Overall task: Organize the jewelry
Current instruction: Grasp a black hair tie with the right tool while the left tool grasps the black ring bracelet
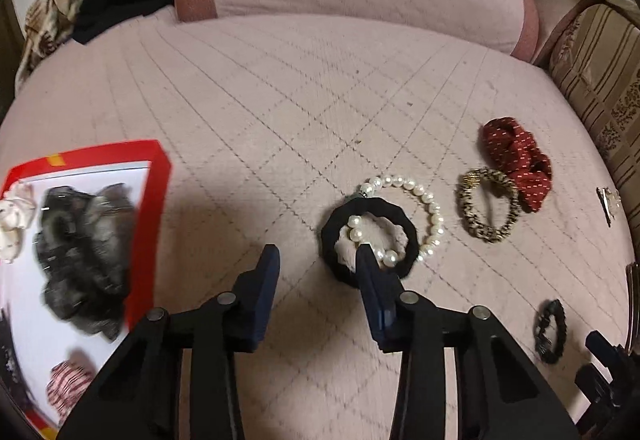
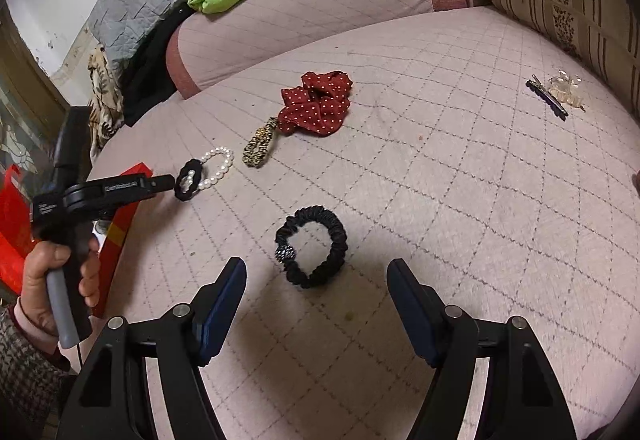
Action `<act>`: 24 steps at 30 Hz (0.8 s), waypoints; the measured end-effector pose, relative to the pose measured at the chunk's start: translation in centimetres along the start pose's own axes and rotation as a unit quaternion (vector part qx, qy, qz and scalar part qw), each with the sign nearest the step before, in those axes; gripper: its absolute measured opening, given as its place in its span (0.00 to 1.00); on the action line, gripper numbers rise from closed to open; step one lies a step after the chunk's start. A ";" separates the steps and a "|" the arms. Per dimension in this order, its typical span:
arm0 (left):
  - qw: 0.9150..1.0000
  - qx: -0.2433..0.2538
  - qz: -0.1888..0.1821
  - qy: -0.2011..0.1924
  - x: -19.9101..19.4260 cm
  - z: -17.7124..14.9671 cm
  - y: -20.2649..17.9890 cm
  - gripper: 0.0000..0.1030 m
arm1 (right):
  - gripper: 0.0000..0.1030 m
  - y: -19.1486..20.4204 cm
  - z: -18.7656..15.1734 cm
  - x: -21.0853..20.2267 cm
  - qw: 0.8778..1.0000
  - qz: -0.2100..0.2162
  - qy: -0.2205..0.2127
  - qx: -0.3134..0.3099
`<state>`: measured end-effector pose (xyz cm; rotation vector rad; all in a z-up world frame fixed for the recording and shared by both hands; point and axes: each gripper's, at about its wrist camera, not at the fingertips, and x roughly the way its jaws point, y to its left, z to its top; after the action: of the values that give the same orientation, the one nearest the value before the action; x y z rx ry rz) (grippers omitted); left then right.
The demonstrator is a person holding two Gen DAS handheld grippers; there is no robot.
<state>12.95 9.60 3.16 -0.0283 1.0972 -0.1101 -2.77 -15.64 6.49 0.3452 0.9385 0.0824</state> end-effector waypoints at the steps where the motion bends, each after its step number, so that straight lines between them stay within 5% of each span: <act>1: 1.000 -0.003 -0.004 0.002 0.4 0.0 0.0 0.34 | 0.75 0.0 0.0 0.2 1.000 -0.002 0.001 0.000; 7: 1.000 -0.011 -0.003 0.002 1.6 0.1 0.1 0.08 | 0.59 0.4 0.1 1.9 0.999 -0.021 0.017 -0.019; 14: 0.999 -0.021 -0.021 0.014 -0.6 -2.9 0.8 0.07 | 0.28 0.7 0.1 2.4 0.998 -0.050 0.015 -0.039; 24: 1.000 -0.007 -0.013 0.006 -1.6 -5.6 0.1 0.08 | 0.28 1.2 0.1 2.9 0.997 -0.056 0.021 -0.051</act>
<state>7.26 10.03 2.06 -0.0551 1.1096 -0.1262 -0.86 -13.92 4.73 0.1964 0.9894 0.0342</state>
